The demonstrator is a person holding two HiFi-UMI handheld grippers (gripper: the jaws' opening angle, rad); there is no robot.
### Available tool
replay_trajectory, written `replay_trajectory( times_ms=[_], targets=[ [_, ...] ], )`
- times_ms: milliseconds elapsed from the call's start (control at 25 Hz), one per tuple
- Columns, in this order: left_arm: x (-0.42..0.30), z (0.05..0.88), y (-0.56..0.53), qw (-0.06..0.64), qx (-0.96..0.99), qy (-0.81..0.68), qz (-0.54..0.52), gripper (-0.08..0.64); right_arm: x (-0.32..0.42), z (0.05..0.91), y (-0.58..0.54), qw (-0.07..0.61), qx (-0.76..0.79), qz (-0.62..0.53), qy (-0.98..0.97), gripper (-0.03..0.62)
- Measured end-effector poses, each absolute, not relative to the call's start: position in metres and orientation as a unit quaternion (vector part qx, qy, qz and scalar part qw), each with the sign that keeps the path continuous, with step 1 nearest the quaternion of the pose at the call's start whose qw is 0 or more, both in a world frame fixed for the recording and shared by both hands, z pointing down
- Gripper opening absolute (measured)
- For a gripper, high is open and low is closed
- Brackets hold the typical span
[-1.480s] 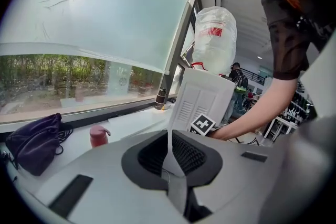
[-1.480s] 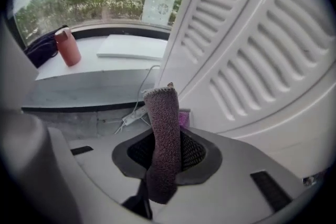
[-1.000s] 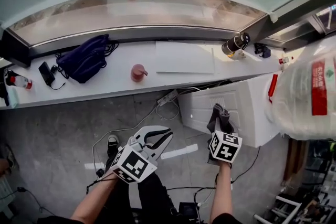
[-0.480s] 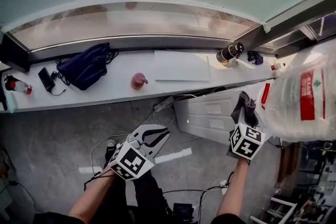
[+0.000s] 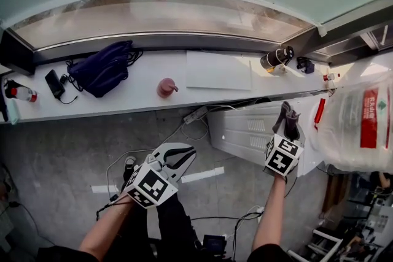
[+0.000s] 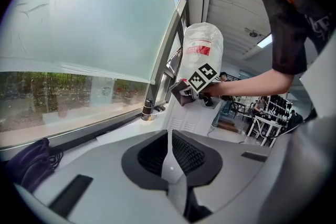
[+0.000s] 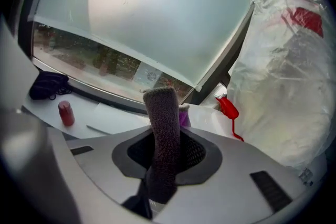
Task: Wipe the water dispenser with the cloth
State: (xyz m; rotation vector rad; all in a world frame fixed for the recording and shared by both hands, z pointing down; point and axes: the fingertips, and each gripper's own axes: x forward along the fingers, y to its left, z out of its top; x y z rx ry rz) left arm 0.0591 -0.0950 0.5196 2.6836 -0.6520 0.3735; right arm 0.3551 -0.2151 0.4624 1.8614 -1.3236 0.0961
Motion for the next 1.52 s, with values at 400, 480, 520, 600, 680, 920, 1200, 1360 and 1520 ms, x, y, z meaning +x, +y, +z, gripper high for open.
replay_trajectory(
  times_ms=[400,480,520,600,680,920,1200,1360,1520],
  targets=[
    [0.064,0.54,-0.103,0.19,0.943,-0.235,0.141,0.032,0.364,0.573,-0.208,0.421,0.729,0.151,-0.517,0.101],
    [0.064,0.546,-0.105,0.193,0.941,-0.239,0.142,0.032,0.368,0.597,-0.205,0.422,0.728,0.173,-0.512,0.101],
    [0.064,0.549,-0.106,0.194,0.94,-0.242,0.143,0.034,0.369,0.609,-0.204,0.424,0.727,0.182,-0.508,0.101],
    [0.062,0.556,-0.108,0.197,0.937,-0.248,0.147,0.034,0.371,0.632,-0.202,0.429,0.725,0.201,-0.5,0.101],
    [0.06,0.563,-0.11,0.199,0.934,-0.255,0.149,0.034,0.373,0.653,-0.202,0.431,0.723,0.216,-0.494,0.101],
    [0.06,0.586,-0.116,0.206,0.924,-0.286,0.151,0.034,0.375,0.715,-0.206,0.441,0.712,0.252,-0.486,0.101],
    [0.051,0.614,-0.114,0.217,0.909,-0.323,0.151,0.034,0.375,0.78,-0.211,0.442,0.7,0.286,-0.483,0.1],
    [0.049,0.632,-0.113,0.223,0.902,-0.338,0.151,0.034,0.376,0.813,-0.21,0.441,0.695,0.303,-0.479,0.1],
    [0.046,0.645,-0.104,0.228,0.896,-0.346,0.158,0.034,0.374,0.839,-0.208,0.454,0.686,0.314,-0.474,0.1]
  ],
)
